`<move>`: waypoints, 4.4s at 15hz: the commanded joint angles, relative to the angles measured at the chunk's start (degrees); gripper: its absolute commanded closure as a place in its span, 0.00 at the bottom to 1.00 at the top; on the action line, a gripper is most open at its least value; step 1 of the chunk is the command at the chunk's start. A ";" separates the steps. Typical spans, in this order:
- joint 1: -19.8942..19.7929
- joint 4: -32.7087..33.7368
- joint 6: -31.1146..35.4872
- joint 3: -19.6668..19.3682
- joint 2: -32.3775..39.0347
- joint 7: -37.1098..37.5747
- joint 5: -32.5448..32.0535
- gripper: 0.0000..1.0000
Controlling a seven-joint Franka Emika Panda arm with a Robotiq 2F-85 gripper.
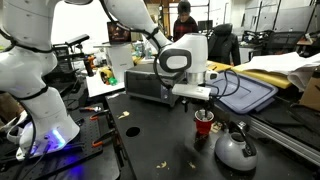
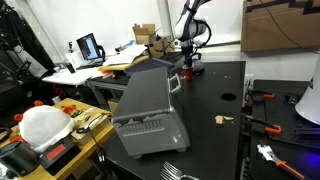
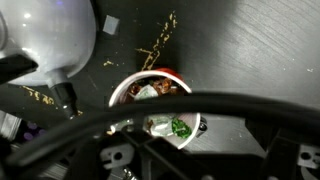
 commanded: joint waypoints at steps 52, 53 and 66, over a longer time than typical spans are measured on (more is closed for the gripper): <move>0.33 -17.28 1.09 2.09 -11.26 1.84 1.05 0.99; 0.85 -18.30 1.26 2.02 -11.88 1.79 0.55 0.99; 7.17 -26.97 10.17 0.12 -15.04 4.84 -10.43 0.99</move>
